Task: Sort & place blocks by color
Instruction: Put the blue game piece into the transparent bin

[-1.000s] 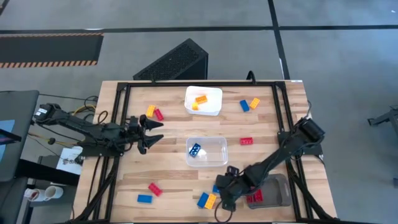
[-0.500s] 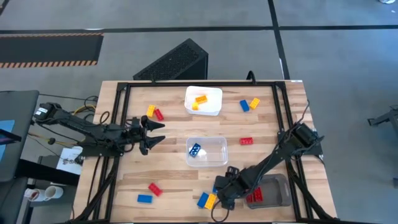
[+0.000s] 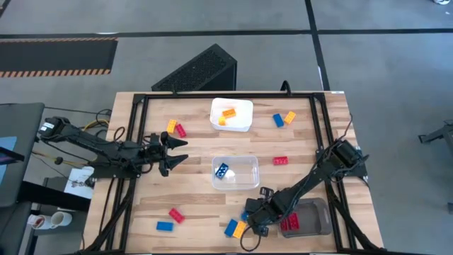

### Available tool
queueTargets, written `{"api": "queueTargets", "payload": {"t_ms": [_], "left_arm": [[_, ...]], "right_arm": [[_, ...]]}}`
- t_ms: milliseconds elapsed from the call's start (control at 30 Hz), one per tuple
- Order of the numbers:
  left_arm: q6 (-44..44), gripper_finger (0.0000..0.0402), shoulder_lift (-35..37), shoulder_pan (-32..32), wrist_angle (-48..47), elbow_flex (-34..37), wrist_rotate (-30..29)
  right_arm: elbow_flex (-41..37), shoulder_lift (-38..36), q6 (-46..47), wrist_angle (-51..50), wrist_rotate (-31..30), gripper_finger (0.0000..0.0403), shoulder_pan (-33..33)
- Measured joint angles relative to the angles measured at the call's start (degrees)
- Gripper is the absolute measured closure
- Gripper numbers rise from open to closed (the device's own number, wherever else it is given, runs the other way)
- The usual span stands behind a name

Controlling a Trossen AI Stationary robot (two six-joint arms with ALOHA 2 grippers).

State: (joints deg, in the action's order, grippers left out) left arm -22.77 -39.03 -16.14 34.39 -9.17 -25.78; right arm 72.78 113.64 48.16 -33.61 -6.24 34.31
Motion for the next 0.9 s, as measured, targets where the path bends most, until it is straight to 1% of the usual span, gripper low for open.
{"api": "queueTargets", "payload": {"t_ms": [133, 200, 267, 333, 400, 467, 567, 667, 733, 833, 900], "left_arm": [[-0.21, 0.0093, 0.00, 0.00, 0.00, 0.00, 0.21], [-0.21, 0.0093, 0.00, 0.00, 0.00, 0.00, 0.28], [-0.21, 0.0093, 0.00, 0.00, 0.00, 0.00, 0.28], [-0.21, 0.0093, 0.00, 0.00, 0.00, 0.00, 0.28], [-0.21, 0.0093, 0.00, 0.00, 0.00, 0.00, 0.31], [-0.21, 0.0093, 0.00, 0.00, -0.02, 0.00, 0.31], [-0.21, 0.0093, 0.00, -0.01, -0.01, 0.00, 0.39], [-0.21, 0.0093, 0.00, -0.01, -0.01, 0.00, 0.39], [-0.21, 0.0093, 0.00, 0.00, 0.00, 0.00, 0.40], [-0.21, 0.0093, 0.02, -0.02, 0.00, 0.02, 0.46], [-0.21, 0.0093, 0.01, -0.02, -0.27, 0.02, 0.48]], "right_arm": [[0.02, -0.01, -0.06, -0.69, 0.11, 0.0353, -0.06], [0.02, -0.12, -0.51, -0.85, 0.10, 0.0381, -0.05], [-0.04, -0.51, -0.62, -1.34, 0.06, 0.0393, -0.06], [-0.14, -0.99, 0.01, -1.85, 0.26, 0.0390, -0.53], [-0.24, -1.87, 0.63, -2.11, 0.59, 0.0371, -0.83], [-0.20, -2.96, 1.39, -0.55, 0.50, 0.0339, -1.27], [-0.16, -3.68, 2.74, 3.38, -0.12, 0.0279, -1.58], [-0.14, -3.60, 2.82, 10.11, -1.39, 0.0210, -1.71], [0.05, -2.41, 2.58, 13.73, -1.72, 0.0165, -1.76], [-0.12, -1.07, 2.81, 12.85, -1.68, 0.0110, -1.79], [-0.13, -0.65, 3.74, 12.76, -1.65, 0.0085, -1.89]]}}
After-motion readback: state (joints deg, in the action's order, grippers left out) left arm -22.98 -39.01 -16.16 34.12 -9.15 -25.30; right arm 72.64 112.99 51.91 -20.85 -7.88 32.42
